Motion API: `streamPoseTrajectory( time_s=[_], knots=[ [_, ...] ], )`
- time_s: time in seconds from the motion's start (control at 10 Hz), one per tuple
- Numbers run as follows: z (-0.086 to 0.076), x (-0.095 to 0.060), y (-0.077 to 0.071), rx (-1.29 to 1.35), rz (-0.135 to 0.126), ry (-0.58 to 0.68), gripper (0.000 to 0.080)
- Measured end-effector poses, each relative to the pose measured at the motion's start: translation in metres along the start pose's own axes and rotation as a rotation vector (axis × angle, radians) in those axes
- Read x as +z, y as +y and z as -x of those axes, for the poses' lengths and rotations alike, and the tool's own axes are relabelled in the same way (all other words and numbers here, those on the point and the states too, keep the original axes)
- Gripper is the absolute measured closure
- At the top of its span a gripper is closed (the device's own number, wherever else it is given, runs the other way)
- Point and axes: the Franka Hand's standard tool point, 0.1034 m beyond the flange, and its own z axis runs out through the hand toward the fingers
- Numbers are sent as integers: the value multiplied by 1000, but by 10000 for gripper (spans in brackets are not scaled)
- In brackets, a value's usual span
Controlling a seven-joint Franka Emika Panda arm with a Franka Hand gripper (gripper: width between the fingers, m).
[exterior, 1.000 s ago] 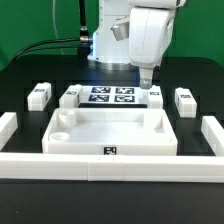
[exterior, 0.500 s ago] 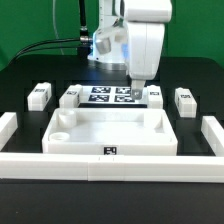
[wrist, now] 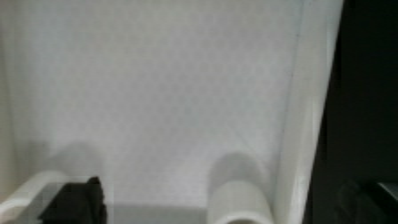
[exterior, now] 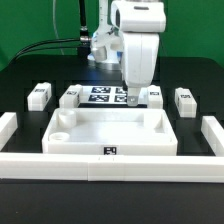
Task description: Assemble desk
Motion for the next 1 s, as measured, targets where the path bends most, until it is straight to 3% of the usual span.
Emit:
streamPoseTrajectory(
  time_s=[0.2, 0.7, 0.8, 0.9, 1.0],
  knots=[
    [-1, 23, -18, 5, -28, 12, 149],
    [-9, 49, -28, 90, -72, 19, 149],
    [-10, 49, -28, 99, -73, 18, 283],
    [-9, 49, -28, 101, -74, 18, 283],
    [-9, 49, -28, 101, -74, 18, 440]
  ],
)
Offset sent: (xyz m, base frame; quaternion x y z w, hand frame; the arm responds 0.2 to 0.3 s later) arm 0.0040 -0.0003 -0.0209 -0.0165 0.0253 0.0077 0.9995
